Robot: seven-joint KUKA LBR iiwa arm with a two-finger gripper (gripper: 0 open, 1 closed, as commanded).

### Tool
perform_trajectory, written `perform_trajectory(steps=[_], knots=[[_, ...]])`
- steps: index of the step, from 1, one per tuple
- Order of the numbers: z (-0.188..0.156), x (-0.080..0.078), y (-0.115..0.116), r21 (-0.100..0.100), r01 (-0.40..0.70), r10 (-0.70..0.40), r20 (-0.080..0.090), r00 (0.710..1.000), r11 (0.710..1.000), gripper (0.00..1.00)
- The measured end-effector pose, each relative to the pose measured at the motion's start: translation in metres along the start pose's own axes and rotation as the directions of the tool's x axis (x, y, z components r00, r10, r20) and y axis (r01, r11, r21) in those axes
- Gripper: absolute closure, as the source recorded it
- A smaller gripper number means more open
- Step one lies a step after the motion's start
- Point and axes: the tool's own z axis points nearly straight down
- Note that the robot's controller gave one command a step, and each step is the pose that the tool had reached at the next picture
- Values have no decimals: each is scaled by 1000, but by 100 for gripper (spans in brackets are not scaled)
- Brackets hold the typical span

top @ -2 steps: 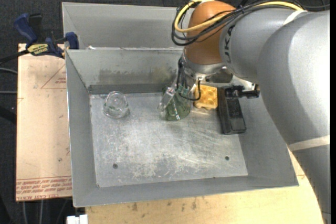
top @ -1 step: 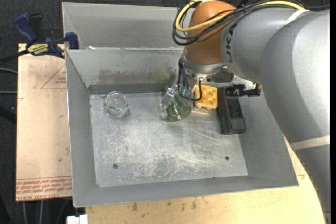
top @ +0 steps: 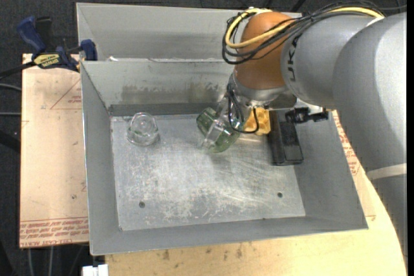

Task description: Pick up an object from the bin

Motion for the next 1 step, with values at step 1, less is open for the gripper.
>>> perform_trajectory(steps=[1], knots=[[-2,4,-29,7,119,-119,-24,993,993,0]])
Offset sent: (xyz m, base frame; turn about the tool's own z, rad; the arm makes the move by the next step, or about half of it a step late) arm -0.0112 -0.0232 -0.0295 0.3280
